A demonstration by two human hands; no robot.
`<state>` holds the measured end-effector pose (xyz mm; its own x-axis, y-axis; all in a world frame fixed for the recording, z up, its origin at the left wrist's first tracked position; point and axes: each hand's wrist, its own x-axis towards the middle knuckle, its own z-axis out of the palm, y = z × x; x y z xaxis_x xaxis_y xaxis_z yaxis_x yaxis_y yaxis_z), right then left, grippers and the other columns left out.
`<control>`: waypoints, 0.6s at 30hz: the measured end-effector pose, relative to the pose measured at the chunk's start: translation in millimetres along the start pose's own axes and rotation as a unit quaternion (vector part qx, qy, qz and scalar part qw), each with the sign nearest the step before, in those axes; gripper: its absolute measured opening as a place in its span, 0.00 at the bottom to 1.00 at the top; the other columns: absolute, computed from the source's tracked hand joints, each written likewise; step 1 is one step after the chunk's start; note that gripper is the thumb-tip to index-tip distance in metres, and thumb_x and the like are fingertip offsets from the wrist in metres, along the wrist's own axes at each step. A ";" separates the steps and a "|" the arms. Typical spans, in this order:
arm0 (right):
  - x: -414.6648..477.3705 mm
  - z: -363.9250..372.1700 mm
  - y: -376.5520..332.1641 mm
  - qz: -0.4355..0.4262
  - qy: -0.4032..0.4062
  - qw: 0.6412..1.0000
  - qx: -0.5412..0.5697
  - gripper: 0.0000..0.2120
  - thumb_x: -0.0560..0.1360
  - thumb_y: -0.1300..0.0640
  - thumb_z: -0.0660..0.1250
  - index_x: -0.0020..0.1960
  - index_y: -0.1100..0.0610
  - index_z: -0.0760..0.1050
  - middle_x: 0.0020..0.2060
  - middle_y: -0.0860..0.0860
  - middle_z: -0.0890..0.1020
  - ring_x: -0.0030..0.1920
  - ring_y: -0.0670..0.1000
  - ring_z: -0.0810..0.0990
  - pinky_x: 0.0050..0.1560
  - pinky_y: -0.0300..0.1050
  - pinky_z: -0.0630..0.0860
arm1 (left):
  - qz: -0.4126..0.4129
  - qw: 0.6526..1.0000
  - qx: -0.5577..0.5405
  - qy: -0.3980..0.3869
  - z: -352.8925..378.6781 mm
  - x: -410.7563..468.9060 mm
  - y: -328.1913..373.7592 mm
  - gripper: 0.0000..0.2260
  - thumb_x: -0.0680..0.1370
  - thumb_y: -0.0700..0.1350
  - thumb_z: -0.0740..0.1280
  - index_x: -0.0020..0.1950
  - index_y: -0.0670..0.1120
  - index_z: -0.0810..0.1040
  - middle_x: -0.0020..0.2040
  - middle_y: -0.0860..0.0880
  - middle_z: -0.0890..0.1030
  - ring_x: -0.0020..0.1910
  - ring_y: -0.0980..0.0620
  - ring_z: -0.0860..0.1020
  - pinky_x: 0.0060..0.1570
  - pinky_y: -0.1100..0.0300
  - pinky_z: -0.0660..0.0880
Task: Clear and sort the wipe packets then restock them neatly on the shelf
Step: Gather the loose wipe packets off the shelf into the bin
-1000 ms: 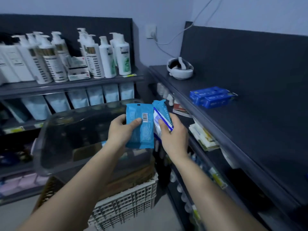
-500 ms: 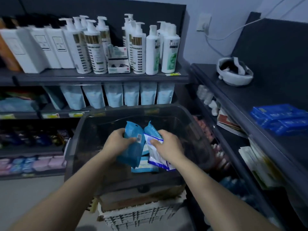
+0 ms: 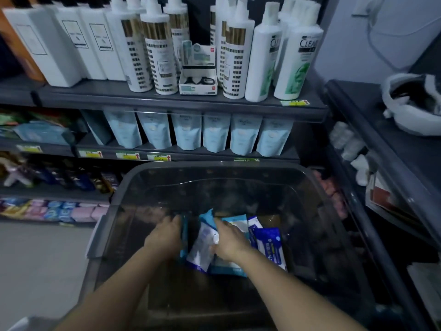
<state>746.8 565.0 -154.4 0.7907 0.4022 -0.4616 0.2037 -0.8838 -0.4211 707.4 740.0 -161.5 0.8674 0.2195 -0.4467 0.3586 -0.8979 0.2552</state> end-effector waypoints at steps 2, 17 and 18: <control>3.4 9.9 4.1 -0.009 -0.040 0.996 -0.074 0.31 0.75 0.56 0.66 0.75 0.52 0.58 0.73 0.56 0.63 0.72 0.58 0.63 0.68 0.53 0.67 | 0.028 0.995 0.084 -0.052 11.4 -1.0 -1.2 0.35 0.74 0.51 0.68 0.75 0.45 0.55 0.74 0.42 0.59 0.72 0.42 0.63 0.67 0.48 0.67; -59.2 -11.9 14.0 0.044 0.021 0.987 -0.152 0.26 0.74 0.45 0.67 0.67 0.54 0.69 0.65 0.55 0.74 0.65 0.58 0.71 0.61 0.51 0.70 | 0.154 0.953 0.259 -0.007 -12.6 -21.6 22.6 0.21 0.76 0.53 0.67 0.66 0.47 0.71 0.65 0.46 0.72 0.65 0.47 0.72 0.58 0.54 0.72; -69.4 -16.5 16.7 0.057 0.040 0.986 -0.153 0.26 0.74 0.45 0.67 0.68 0.55 0.69 0.65 0.55 0.74 0.65 0.58 0.71 0.62 0.51 0.70 | 0.172 0.948 0.267 0.011 -18.4 -25.4 27.7 0.19 0.76 0.52 0.66 0.64 0.47 0.71 0.64 0.46 0.73 0.64 0.47 0.72 0.57 0.54 0.73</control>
<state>704.8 518.3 -116.5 0.8589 0.2870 -0.4241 0.2663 -0.9577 -0.1087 701.6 716.5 -127.3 0.9104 -0.1186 -0.3964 -0.1673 -0.9817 -0.0906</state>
